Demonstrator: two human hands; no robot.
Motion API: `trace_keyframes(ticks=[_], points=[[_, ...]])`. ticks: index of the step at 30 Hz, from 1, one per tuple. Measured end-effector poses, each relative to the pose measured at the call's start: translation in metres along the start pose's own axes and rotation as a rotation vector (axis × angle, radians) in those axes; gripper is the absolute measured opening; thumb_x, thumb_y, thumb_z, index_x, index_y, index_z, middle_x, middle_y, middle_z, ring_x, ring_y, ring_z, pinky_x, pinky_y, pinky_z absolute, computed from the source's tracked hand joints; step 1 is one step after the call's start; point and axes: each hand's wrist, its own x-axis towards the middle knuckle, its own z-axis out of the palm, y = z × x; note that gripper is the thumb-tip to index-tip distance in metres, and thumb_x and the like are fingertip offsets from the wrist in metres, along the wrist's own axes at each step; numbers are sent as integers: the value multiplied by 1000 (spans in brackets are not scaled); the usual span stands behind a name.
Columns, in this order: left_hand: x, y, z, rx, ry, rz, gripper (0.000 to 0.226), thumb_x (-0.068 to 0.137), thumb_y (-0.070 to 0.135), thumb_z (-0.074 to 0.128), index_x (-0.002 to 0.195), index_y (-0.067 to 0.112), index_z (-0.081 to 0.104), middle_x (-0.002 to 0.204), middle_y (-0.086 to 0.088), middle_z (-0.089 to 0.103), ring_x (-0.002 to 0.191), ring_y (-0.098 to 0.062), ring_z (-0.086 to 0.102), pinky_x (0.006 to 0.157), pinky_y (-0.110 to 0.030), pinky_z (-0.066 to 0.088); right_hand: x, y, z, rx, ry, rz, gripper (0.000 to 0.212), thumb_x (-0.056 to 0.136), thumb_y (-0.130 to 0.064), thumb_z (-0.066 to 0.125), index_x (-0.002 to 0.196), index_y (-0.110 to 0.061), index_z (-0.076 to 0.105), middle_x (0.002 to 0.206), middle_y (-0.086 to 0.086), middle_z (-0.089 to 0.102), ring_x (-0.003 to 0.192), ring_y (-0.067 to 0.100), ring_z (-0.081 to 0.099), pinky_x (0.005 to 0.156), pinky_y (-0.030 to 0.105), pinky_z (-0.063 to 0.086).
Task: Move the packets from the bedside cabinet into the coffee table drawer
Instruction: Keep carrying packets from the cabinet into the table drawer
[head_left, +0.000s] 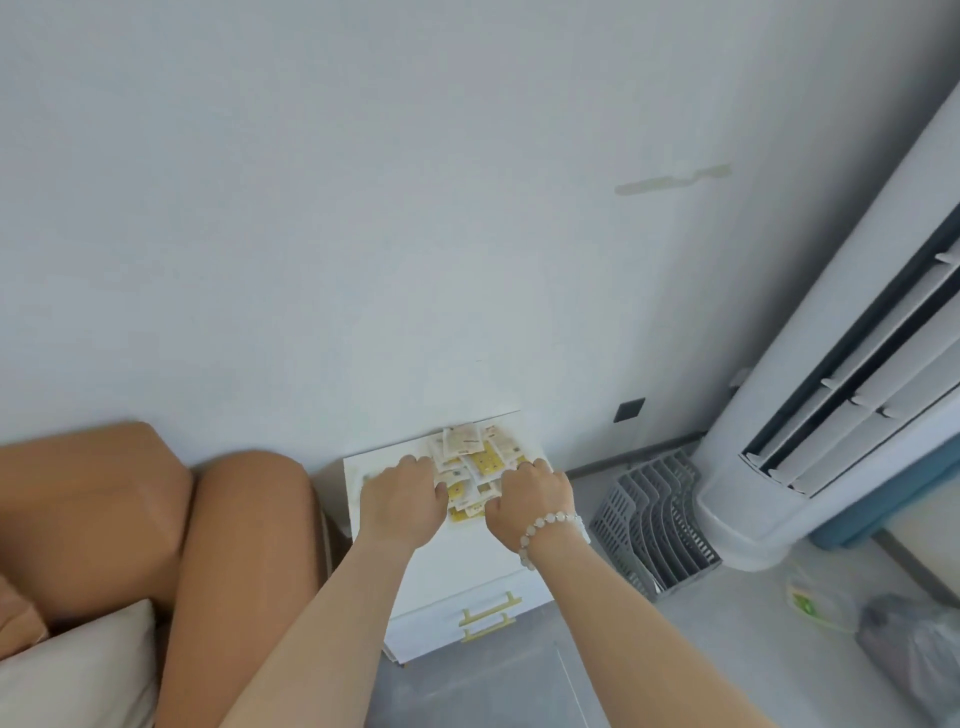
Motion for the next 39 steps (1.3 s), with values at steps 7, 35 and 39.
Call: trace_keyframes(ticks=[7,35,39], points=[[70,-2,29,-3,-63,-76,29,98,35,32,104,15,52,109,0,56,99,-21,59,76,-29,41,81,22,15,43,-31,6,20,93,-26,35,83,-13,46,88,4,47,89,20,44,81,30,36],[244,-67,250,-126,-484,-655,58,94,44,44,137,8,31,143,-8,30,127,-31,36,97,-40,38,376,57,202,29,-431,104,82,83,-52,58,144,-13,19,141,11,31,128,27,35,95,37,40],[257,-91,292,-231,-494,-839,88,87,59,48,149,12,8,156,-13,4,143,-37,8,113,-50,22,399,64,239,323,-454,573,100,74,-68,60,143,-8,22,145,17,28,133,33,28,104,48,33]])
